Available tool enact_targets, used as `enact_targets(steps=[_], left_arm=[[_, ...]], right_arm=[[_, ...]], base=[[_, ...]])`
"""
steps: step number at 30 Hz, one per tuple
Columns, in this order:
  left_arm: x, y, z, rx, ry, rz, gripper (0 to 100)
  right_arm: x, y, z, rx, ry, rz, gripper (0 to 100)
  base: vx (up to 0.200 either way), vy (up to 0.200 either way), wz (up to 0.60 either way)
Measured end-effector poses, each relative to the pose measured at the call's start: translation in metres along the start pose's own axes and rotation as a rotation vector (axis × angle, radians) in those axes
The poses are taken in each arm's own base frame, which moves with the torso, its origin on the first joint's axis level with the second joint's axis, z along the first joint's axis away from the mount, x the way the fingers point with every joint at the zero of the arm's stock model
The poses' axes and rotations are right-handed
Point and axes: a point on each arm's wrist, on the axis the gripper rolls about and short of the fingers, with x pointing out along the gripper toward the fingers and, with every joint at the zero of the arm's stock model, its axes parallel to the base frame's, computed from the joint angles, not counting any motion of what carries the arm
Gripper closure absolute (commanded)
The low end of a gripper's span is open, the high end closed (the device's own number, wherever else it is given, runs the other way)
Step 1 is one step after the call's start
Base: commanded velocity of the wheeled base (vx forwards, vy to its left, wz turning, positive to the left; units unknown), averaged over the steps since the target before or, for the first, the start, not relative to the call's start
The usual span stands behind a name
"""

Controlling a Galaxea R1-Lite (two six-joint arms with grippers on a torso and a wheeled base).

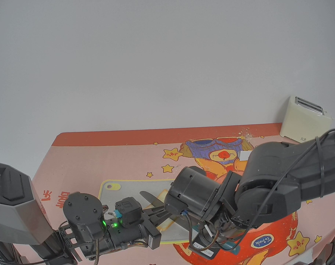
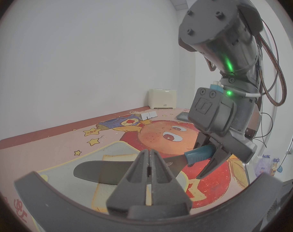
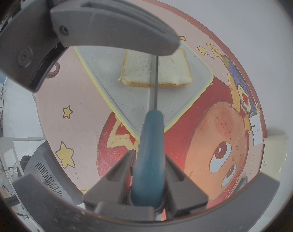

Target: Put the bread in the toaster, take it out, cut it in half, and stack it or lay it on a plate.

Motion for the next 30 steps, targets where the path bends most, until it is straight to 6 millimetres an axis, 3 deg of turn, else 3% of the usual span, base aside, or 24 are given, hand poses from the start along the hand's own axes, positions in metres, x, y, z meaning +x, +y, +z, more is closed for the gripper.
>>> enact_targets(steps=[12,30], left_arm=[[0.002,-0.015,0.002,0.013,-0.011,-0.038,100],[0.004,-0.017,-0.002,0.008,0.006,-0.041,100]], right_arm=[[0.0,0.001,-0.001,0.0,0.002,0.0,100],[0.002,0.003,0.0,-0.006,0.006,0.0,100]], base=[[0.0,0.0,0.0],[0.0,0.0,0.0]])
